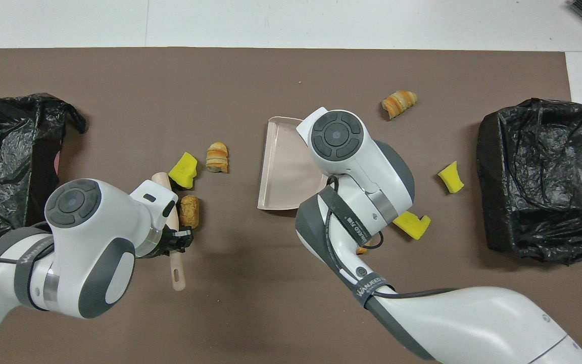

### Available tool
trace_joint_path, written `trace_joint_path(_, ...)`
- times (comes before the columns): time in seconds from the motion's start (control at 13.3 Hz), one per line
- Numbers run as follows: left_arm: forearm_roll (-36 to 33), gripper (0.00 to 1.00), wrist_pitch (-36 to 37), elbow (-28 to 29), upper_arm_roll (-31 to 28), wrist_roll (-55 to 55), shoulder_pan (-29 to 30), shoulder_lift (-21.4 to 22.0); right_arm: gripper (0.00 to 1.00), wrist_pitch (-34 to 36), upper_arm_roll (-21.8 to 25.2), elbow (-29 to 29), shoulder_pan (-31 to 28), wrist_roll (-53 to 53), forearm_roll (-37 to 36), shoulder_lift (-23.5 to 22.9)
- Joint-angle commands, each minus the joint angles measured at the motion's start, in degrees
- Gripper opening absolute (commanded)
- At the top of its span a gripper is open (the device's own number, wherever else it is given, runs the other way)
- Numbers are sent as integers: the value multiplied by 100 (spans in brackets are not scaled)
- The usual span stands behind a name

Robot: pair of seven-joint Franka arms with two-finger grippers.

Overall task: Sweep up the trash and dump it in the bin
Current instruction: 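Sweep the bread and sponge pieces into the dustpan with the left gripper's brush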

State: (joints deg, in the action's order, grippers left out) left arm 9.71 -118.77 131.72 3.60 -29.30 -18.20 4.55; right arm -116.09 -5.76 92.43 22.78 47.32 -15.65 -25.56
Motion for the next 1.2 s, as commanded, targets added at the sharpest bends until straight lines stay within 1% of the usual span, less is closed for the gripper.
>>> trace_joint_path(0.0,459,0,-584,-110,-70,-173,-289,-269,0,-72,-66,20,-19,224,-341,-2)
trace_joint_path(0.15,899,0,-761,-373,-70,-190,-543,-436,0,-81,-66,20,-19,233,-368,-11)
trace_joint_path(0.3,1007,0,-928,-698,-70,-190,-798,-796,0,-81,-66,20,-27,242,-368,-11)
trace_joint_path(0.67,1121,0,-947,-980,-35,-409,-1053,-876,0,-98,-66,20,-54,260,-359,-19)
trace_joint_path(0.9,1147,0,-1070,-1262,-8,-410,-1430,-1043,0,-98,-66,20,-63,260,-359,-19)
trace_joint_path(0.97,1147,0,-1087,-1280,44,-392,-1484,-1044,0,-98,-66,20,-63,260,-359,-19)
trace_joint_path(1.12,1156,0,-1008,-1525,45,-331,-1458,-1087,0,-98,-66,20,-71,260,-359,-19)
